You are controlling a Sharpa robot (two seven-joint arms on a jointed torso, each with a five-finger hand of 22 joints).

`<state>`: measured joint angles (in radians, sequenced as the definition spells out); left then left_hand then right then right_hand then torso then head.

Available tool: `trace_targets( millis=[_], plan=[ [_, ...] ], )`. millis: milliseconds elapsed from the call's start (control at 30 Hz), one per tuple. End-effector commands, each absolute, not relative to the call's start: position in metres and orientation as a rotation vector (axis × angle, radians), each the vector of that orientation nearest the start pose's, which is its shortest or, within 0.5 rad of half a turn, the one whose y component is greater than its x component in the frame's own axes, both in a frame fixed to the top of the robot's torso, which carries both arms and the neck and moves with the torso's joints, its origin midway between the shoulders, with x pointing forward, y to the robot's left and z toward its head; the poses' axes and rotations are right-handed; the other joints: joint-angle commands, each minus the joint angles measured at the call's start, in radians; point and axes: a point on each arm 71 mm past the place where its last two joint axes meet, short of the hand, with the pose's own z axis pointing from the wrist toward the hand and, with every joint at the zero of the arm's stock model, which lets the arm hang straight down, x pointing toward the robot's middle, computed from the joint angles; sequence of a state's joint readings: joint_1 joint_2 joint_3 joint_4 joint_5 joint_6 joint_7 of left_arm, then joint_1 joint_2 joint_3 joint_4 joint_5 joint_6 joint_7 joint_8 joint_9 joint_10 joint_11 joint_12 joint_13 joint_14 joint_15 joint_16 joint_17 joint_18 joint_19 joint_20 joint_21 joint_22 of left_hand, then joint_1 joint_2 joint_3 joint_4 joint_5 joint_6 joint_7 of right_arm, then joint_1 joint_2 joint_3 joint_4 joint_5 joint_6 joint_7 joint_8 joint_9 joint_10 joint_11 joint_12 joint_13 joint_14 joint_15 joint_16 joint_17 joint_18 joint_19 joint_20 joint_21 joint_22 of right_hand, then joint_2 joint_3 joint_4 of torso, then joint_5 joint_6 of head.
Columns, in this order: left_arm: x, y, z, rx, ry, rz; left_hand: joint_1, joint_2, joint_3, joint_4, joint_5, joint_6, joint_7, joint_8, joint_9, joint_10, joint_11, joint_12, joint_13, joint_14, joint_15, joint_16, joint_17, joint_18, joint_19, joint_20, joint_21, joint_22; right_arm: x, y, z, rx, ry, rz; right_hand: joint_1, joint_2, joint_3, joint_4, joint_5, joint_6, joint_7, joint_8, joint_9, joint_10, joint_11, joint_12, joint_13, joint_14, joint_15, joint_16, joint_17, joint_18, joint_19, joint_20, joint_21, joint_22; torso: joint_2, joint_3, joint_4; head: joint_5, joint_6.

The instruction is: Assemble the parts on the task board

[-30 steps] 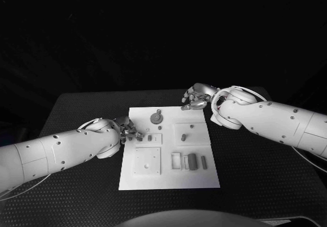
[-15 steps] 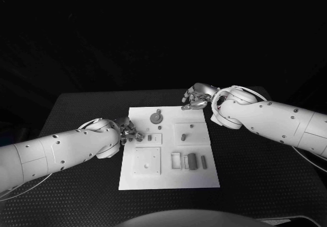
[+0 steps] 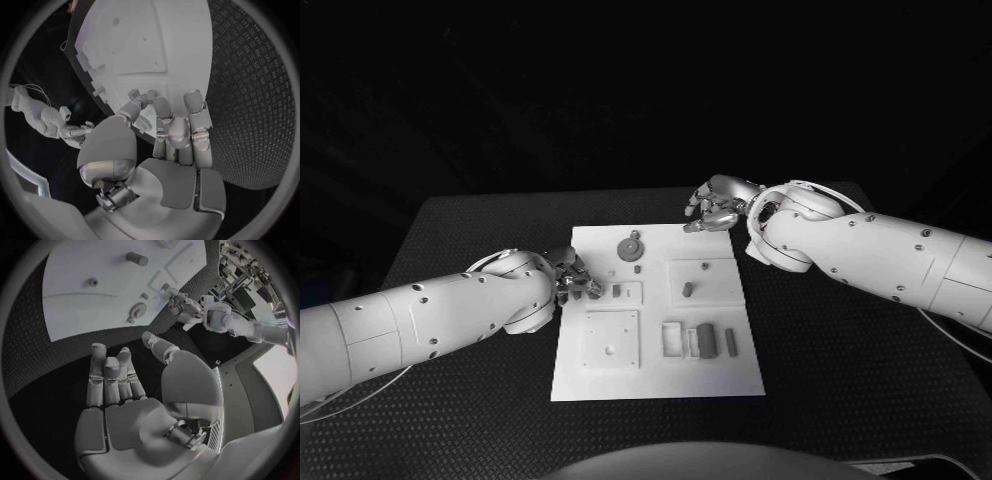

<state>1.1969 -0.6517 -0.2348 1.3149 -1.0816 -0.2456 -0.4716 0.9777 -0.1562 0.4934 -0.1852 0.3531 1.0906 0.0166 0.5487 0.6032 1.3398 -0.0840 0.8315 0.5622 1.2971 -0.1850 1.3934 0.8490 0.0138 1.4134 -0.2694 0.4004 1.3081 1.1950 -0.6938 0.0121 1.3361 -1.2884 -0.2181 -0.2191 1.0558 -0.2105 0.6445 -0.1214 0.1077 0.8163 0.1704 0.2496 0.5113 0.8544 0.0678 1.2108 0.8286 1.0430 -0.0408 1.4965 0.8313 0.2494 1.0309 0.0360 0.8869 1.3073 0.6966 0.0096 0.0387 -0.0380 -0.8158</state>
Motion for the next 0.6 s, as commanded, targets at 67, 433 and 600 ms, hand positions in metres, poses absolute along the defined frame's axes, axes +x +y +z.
trace_targets(
  millis=[67, 433, 600],
  plan=[
    [0.4903, 0.1923, -0.2875, -0.306, 2.136, -0.334, 0.053, 0.066, 0.016, -0.035, 0.0, 0.009, 0.004, 0.002, 0.002, 0.004, 0.001, 0.002, -0.003, 0.004, -0.004, 0.007, 0.0, -0.008, 0.0, -0.001, 0.004, 0.021, 0.5254, -0.1851, -0.1925, 0.078, 1.817, 0.606, -0.003, 0.005, 0.001, 0.005, -0.003, -0.001, 0.008, 0.006, -0.001, -0.01, 0.0, 0.005, -0.002, -0.003, 0.001, 0.005, -0.001, 0.012, 0.002, -0.006, -0.006, 0.016, 0.0, 0.0004, -0.0002, -0.001, -0.001],
    [0.4913, 0.1895, -0.2878, -0.306, 2.137, -0.333, 0.055, 0.079, 0.015, -0.042, -0.018, 0.008, 0.005, 0.001, 0.001, 0.005, 0.002, 0.002, -0.005, 0.004, -0.003, 0.007, -0.001, -0.009, -0.001, 0.0, 0.005, 0.02, 0.5254, -0.1856, -0.1926, 0.078, 1.818, 0.605, -0.003, 0.005, 0.001, 0.005, -0.003, -0.001, 0.008, 0.007, -0.002, -0.01, 0.0, 0.005, -0.002, -0.003, 0.001, 0.005, -0.002, 0.012, 0.002, -0.006, -0.006, 0.016, 0.0, 0.0007, -0.0008, -0.001, 0.0],
    [0.4918, 0.1873, -0.2884, -0.301, 2.144, -0.306, 0.054, 0.084, 0.016, -0.042, -0.017, 0.01, 0.004, 0.003, 0.001, 0.007, 0.002, 0.003, -0.005, 0.004, -0.003, 0.008, 0.0, -0.009, 0.0, 0.0, 0.005, 0.02, 0.5253, -0.1856, -0.1926, 0.078, 1.818, 0.605, -0.003, 0.005, 0.0, 0.005, -0.003, -0.001, 0.008, 0.007, -0.002, -0.01, 0.0, 0.005, -0.002, -0.003, 0.001, 0.005, -0.002, 0.012, 0.002, -0.006, -0.006, 0.016, 0.0, 0.001, -0.0006, -0.002, 0.0]
  ],
)
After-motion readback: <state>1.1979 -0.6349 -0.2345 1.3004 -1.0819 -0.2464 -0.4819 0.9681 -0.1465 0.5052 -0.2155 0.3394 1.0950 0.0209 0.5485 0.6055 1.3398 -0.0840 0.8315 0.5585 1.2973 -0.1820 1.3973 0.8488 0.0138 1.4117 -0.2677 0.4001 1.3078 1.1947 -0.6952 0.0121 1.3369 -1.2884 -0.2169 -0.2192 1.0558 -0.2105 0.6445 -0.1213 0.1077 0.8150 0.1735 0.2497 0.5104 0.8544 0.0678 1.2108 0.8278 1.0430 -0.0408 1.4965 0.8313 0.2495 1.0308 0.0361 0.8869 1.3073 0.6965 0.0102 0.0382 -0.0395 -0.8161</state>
